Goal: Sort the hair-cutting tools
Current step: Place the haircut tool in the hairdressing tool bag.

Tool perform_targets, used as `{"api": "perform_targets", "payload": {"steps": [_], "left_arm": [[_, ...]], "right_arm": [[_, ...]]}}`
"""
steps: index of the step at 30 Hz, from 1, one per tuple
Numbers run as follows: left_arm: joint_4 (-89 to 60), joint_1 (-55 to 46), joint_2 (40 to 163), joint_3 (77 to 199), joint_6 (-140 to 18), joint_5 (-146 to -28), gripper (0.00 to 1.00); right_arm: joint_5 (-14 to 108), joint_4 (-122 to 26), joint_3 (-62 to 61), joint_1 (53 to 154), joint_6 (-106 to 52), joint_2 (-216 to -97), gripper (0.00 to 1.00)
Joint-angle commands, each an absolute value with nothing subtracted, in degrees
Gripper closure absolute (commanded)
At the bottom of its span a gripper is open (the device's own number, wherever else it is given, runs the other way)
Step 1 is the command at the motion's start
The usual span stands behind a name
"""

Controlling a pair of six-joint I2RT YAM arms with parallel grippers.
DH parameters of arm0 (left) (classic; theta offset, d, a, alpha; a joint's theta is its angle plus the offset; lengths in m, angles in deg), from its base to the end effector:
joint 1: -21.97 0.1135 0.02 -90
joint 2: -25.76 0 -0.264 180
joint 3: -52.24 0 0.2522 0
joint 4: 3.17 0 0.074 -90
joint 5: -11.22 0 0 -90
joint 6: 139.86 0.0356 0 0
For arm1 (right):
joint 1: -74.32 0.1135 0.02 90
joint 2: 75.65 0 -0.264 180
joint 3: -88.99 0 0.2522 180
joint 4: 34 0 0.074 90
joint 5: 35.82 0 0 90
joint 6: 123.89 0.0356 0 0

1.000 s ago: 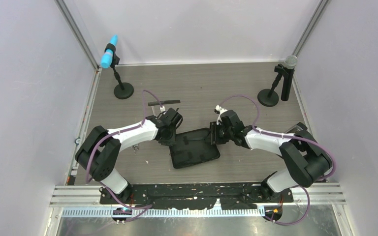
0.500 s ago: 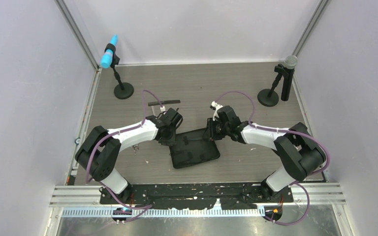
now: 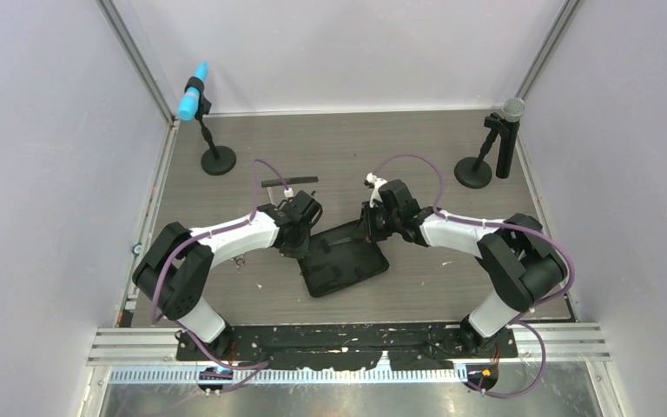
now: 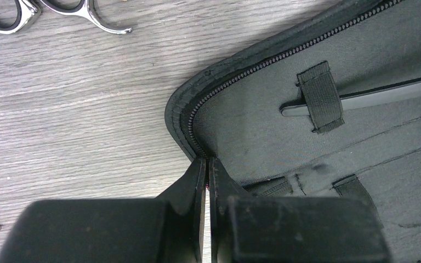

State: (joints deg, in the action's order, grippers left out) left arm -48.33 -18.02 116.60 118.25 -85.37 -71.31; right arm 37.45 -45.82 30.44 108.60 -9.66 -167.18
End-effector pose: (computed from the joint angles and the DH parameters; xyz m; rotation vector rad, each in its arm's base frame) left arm 0.2253 -0.1829 0.1689 0.0767 2.7816 -0.1569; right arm 0.2548 0.1861 0.1640 -0.3664 2.4437 0.8181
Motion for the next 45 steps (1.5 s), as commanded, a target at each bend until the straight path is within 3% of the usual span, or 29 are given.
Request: {"api": "perform_targets", "payload": {"steps": [1, 22, 30, 35, 45], "left_arm": [[-47.0, -18.2, 116.1, 120.1, -84.8, -72.5, 0.97], [-47.6, -18.1, 116.7, 120.7, -81.3, -71.2, 0.98], [-47.2, -18.2, 116.4, 120.6, -80.7, -71.7, 0.96], [-48.3, -18.1, 114.3, 120.3, -81.5, -70.2, 0.86], [-54.3, -17.6, 107.9, 124.5, -79.6, -65.4, 0.48]], "right_arm": [[35.0, -44.5, 27.5, 109.0, -11.1, -168.5, 0.92], [29.3, -50.9, 16.8, 109.2, -24.6, -177.4, 0.92], [29.2, -49.8, 14.9, 109.2, -25.3, -179.1, 0.86], [34.1, -46.4, 19.0, 109.2, -22.2, -172.6, 0.74], [47.5, -49.5, 28.3, 108.9, -20.2, -157.5, 0.56]]}}
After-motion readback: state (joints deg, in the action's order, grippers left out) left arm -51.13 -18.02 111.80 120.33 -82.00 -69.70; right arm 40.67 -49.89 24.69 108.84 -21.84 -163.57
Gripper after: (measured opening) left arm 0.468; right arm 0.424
